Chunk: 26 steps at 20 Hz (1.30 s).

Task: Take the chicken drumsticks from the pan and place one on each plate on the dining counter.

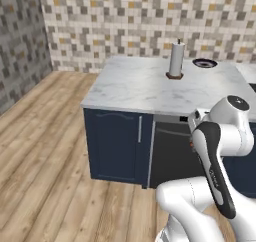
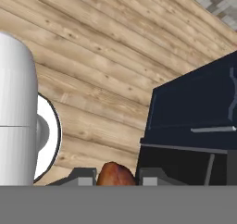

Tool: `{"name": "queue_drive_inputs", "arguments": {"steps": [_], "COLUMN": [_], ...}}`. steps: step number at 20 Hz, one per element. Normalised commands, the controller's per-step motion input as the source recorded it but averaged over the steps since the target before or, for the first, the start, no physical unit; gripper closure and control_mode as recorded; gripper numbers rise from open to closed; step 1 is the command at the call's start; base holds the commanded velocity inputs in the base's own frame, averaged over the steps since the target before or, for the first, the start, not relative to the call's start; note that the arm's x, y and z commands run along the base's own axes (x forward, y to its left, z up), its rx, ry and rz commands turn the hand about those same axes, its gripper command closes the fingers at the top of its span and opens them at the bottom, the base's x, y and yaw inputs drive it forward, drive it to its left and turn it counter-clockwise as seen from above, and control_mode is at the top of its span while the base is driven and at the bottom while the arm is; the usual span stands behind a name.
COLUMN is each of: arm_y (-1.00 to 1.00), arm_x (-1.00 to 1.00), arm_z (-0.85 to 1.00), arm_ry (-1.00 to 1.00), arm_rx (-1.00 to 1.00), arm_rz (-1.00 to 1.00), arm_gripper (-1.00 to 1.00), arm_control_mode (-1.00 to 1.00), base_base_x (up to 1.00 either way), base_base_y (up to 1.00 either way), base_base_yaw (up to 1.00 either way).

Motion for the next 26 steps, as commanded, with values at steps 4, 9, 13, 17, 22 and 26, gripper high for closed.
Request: {"name": "queue_drive_inputs", "arguments": {"steps": [4,9,13,17,22,26], "arm_y": [0.00,0.00,0.00,0.00,0.00,0.00], "arm_x": [0.00,0.00,0.00,0.00,0.00,0.00], "arm_z": [0.00,0.00,0.00,0.00,0.00,0.00], "arm_ry": [0.00,0.00,0.00,0.00,0.00,0.00], "arm_rx": [0.00,0.00,0.00,0.00,0.00,0.00], "arm_rz": [0.00,0.00,0.00,0.00,0.00,0.00], "arm_gripper": [1.00,1.00,1.00,1.00,1.00,1.00], "arm_control_mode": [1.00,1.00,1.00,1.00,1.00,1.00], "base_base_x": [0.18,0.17,0.25,0.41,0.45,0.48], "base_base_y": [0.97,0.98,0.98,0.92,0.91,0.90], "base_base_yaw": [-0.31,-0.29,-0.30,-0.34,-0.34,-0.34]}}
